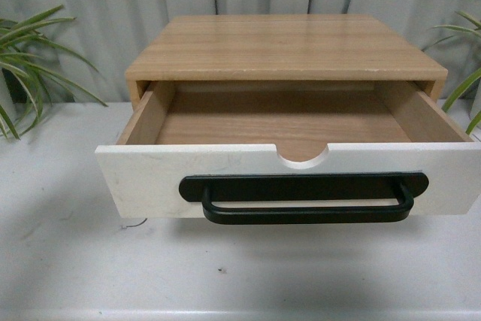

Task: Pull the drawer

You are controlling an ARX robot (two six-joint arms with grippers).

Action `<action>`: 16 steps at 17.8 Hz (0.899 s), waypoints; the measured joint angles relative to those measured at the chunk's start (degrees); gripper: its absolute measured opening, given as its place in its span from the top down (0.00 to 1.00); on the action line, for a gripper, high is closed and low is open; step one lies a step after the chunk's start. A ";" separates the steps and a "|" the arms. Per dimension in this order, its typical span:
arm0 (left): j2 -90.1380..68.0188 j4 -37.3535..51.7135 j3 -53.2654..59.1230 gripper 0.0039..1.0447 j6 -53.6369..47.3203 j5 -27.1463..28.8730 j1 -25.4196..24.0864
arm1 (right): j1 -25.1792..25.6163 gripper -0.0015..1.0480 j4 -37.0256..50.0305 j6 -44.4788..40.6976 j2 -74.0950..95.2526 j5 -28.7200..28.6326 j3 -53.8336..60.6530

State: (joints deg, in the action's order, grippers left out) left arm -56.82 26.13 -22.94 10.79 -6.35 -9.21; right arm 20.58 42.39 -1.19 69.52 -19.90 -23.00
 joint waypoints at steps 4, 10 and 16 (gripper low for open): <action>2.49 6.25 3.69 0.19 -3.48 -3.85 -3.06 | -1.07 0.33 -1.25 0.17 -5.22 0.42 3.85; 15.54 5.53 14.05 0.75 -9.77 -2.32 0.87 | -8.61 0.89 -8.11 0.33 -24.06 8.17 13.22; 27.32 -0.68 19.41 0.99 -10.01 5.55 9.60 | -15.28 0.98 -14.40 0.39 -36.81 14.47 19.12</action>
State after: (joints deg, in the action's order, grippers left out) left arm -29.50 25.45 -3.53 0.78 -0.80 0.38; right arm 5.30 27.99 -0.80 32.71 -5.43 -3.88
